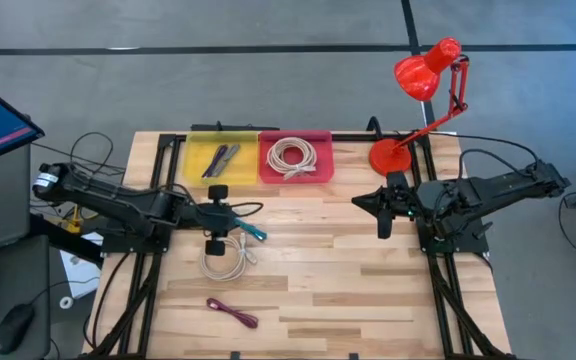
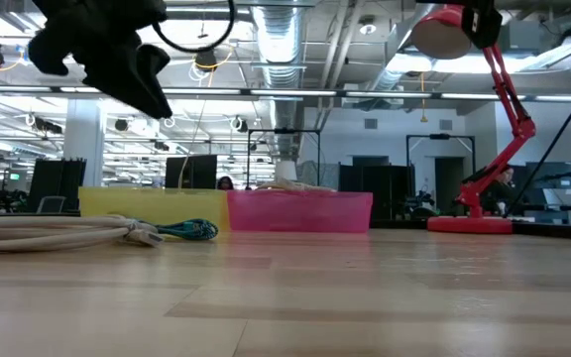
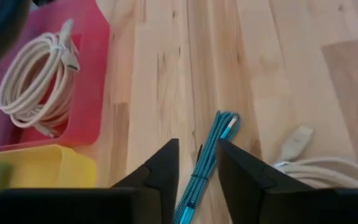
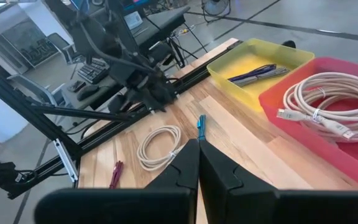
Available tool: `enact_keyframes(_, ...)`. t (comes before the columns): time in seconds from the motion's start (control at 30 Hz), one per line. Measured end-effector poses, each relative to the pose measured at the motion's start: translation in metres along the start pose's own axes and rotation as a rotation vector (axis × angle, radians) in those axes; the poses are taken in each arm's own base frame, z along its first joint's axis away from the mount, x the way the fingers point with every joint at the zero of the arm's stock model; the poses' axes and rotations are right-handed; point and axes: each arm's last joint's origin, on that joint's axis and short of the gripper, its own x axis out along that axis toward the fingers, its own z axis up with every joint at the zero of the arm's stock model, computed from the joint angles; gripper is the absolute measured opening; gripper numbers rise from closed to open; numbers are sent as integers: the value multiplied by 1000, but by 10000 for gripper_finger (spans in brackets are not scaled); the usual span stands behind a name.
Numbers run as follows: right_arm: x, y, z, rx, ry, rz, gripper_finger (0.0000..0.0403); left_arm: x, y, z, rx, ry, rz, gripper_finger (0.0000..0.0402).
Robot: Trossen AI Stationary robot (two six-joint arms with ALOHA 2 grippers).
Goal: Pick & Place USB Port
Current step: Put the blue charger cable into the yellow bin
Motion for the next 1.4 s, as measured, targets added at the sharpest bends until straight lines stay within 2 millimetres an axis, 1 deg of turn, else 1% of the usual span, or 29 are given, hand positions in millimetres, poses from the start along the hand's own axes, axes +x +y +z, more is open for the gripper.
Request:
enact_keyframes(0.27,0,0,0,0,-6,-9,0,21,-1,-4,40,100,4,166)
enact_keyframes(0.43,0,-1,0,-4,-2,-15,0,35,0,-17,28,182,4,189)
enact_keyframes(0.57,0,-1,0,-4,-2,-15,1,44,1,-28,10,227,-37,189)
enact_keyframes(0.67,0,-1,0,-4,-3,-15,1,48,1,-38,-11,258,-86,182)
enact_keyframes(0.8,0,-1,0,-4,-3,-16,1,53,5,-49,-54,292,-108,172)
enact_keyframes(1.03,0,-1,0,-4,-18,-38,1,59,14,-62,-127,311,-89,167)
enact_keyframes(1.2,0,-2,0,-4,-19,-39,1,63,18,-72,-171,326,-129,168)
enact_keyframes(1.4,0,-2,0,-4,-19,-39,1,67,21,-84,-204,331,-107,168)
